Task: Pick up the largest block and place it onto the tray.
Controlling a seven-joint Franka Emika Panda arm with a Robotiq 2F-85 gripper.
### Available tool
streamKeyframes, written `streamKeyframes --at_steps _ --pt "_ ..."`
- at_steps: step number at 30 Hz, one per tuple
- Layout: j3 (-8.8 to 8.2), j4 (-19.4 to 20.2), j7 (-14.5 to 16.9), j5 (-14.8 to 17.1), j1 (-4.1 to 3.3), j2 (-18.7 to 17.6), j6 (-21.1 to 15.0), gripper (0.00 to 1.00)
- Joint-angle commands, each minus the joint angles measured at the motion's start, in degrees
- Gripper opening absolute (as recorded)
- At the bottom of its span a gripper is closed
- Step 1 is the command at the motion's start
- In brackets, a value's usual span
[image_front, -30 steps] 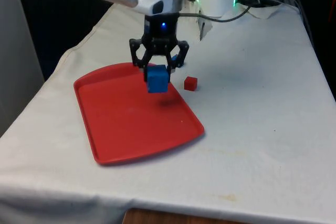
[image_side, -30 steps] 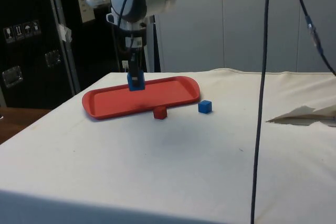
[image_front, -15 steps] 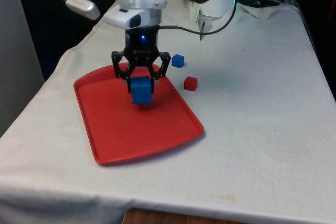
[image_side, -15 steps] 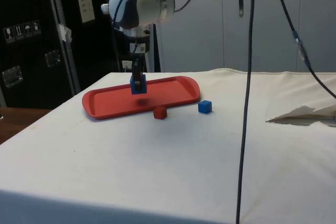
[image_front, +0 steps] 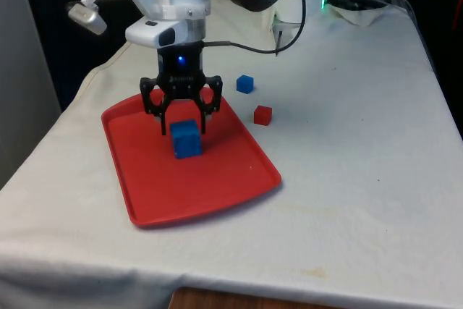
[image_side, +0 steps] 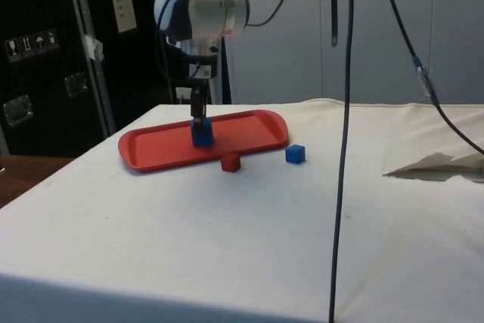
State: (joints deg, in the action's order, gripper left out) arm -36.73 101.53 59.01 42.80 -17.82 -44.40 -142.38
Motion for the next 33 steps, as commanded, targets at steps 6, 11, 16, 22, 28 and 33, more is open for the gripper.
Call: streamKeyframes --at_steps 6,11,16,22,28,33 --pt "0.06 0.0 0.7 0.7 0.17 0.3 0.2 0.98" --pt "-0.17 0.0 0.5 0.7 0.00 0.0 0.2 1.00" --pt "-0.86 0.2 0.5 0.3 -0.34 1.2 1.0 1.00" --pt "-2.12 0.2 0.2 -0.1 -1.15 2.6 2.3 1.00" --pt "-3.72 0.1 0.0 -1.0 -2.01 4.7 4.2 1.00" --pt "-4.76 0.0 -0.1 -1.5 -2.69 6.1 5.6 1.00"
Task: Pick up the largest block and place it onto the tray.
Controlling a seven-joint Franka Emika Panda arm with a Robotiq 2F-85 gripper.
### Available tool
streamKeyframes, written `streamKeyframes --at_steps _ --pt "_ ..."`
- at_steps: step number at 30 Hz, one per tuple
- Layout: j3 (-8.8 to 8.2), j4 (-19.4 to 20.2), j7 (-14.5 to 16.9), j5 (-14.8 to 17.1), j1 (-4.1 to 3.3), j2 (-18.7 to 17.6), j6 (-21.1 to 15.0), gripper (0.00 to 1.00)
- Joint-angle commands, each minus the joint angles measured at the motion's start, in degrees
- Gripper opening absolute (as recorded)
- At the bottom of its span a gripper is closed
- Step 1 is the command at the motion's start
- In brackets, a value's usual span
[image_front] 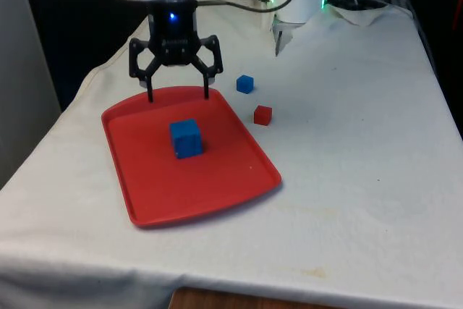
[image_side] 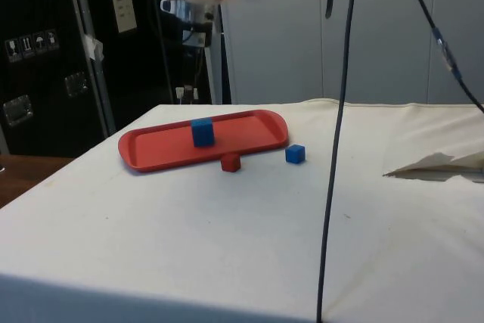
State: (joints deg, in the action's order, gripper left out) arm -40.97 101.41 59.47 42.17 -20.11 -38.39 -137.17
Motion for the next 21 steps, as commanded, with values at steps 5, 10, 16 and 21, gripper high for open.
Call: streamKeyframes --at_steps 5,10,16,21 --pt "-0.80 -0.1 -0.1 -0.6 -0.52 1.2 1.0 1.00" --pt "-2.01 -0.4 -1.5 -3.0 -1.32 2.6 3.3 1.00" --pt "-2.29 -1.8 -2.6 -4.8 -1.43 2.3 5.3 1.00" --pt "-2.18 -3.7 -4.2 -7.0 -1.26 1.4 7.4 1.00"
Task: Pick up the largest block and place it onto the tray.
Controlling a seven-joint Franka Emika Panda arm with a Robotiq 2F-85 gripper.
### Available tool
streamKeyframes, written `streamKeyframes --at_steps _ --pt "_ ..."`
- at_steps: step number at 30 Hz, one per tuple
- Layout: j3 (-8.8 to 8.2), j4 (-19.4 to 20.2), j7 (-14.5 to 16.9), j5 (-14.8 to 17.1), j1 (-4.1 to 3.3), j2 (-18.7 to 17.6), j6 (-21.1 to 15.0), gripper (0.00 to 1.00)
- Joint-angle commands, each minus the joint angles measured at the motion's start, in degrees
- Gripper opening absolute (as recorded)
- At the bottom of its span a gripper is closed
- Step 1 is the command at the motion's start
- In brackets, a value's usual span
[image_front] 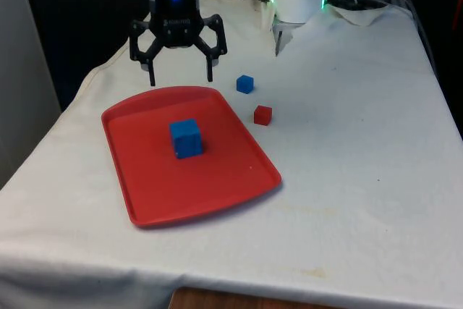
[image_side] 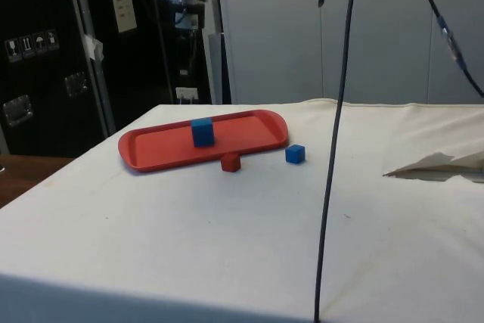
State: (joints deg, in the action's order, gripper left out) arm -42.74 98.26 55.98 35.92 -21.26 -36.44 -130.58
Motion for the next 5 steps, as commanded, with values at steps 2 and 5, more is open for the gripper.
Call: streamKeyframes --at_steps 2,5 --pt "0.00 -0.3 -0.2 -0.2 0.06 -0.3 0.2 1.00" --pt "-0.63 -1.5 -0.9 -1.1 -0.11 -1.3 1.8 1.00"
